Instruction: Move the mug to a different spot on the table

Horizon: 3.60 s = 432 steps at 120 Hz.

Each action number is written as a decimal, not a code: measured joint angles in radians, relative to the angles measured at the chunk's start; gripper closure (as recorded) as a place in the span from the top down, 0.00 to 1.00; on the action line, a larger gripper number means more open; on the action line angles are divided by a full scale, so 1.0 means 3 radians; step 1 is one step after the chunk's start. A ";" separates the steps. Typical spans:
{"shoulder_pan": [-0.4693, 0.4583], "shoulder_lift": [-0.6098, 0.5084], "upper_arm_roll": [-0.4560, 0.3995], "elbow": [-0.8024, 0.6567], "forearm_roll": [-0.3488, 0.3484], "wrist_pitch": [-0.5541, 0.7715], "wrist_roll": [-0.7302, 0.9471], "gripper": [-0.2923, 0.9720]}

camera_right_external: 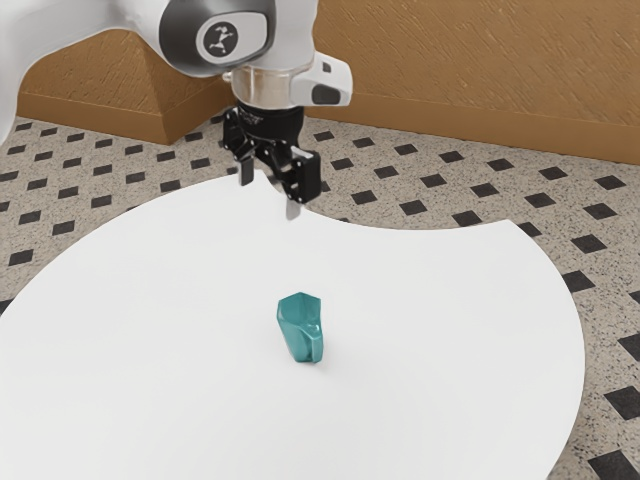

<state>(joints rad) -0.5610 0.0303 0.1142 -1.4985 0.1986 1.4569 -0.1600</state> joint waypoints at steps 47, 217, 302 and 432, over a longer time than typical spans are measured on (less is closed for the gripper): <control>0.0274 0.0214 -0.0019 -0.0150 -0.0213 0.0403 -0.0130 0.77; 0.0177 0.1262 0.0667 -0.1094 -0.1783 0.2199 -0.2998 0.77; 0.0167 0.1434 0.0612 -0.1015 -0.1102 0.2620 -0.3983 0.77; 0.0114 0.0813 0.1288 -0.1374 -0.1243 0.2060 -0.4188 0.44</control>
<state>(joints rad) -0.5269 0.2743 0.5007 -1.9108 -0.1743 2.0750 -1.4164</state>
